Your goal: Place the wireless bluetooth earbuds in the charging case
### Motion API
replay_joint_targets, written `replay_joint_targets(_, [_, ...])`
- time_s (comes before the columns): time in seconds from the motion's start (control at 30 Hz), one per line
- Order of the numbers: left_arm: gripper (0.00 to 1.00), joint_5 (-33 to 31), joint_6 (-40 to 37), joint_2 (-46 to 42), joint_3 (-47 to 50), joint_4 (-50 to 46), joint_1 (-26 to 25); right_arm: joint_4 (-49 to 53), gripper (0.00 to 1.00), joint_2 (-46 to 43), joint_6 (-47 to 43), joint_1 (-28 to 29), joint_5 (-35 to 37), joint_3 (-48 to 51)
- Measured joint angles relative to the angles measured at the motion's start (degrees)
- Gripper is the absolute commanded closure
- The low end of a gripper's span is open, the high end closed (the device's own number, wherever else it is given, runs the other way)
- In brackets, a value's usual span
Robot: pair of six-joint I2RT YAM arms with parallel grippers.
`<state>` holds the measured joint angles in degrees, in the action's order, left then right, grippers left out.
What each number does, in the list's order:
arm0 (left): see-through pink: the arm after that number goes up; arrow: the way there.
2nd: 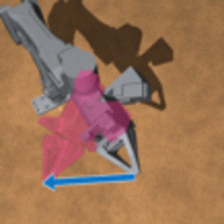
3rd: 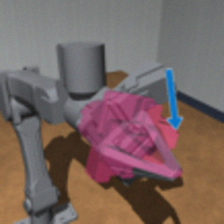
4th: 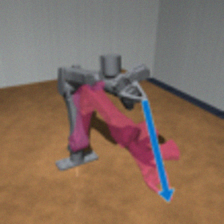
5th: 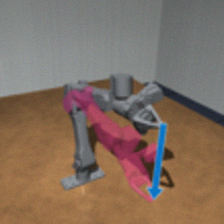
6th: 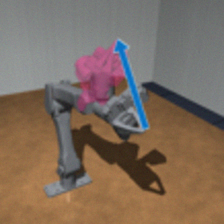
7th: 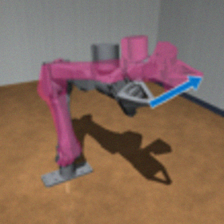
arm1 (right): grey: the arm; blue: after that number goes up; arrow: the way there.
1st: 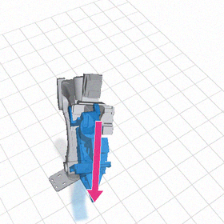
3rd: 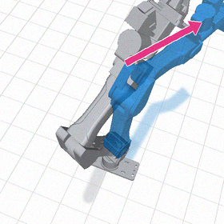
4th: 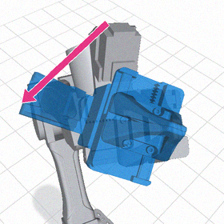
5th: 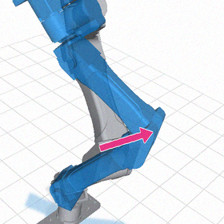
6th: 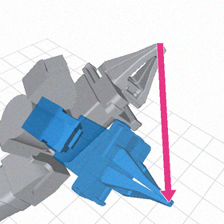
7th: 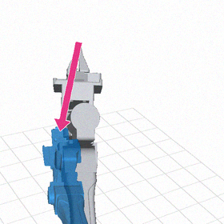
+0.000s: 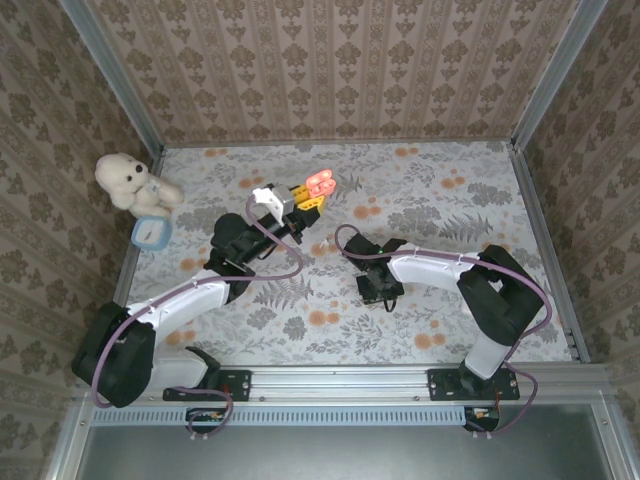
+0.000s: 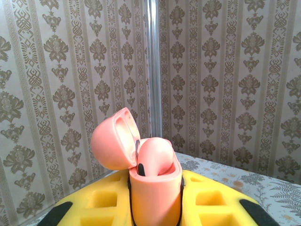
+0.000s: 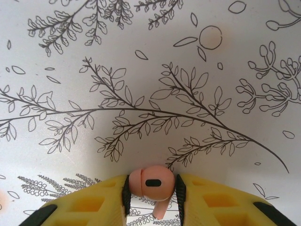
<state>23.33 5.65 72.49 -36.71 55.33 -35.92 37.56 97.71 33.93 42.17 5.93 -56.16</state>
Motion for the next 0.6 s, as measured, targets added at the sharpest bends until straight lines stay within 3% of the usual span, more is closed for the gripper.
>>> replay_joint_targets(0.17, [1.00,0.00,0.00,0.00,0.00,0.00,0.00,0.09,0.58,0.00,0.39,0.11,0.42,0.00])
replay_joint_targets(0.6, [1.00,0.00,0.00,0.00,0.00,0.00,0.00,0.72,0.60,1.33,-0.90,0.11,1.62,-3.13])
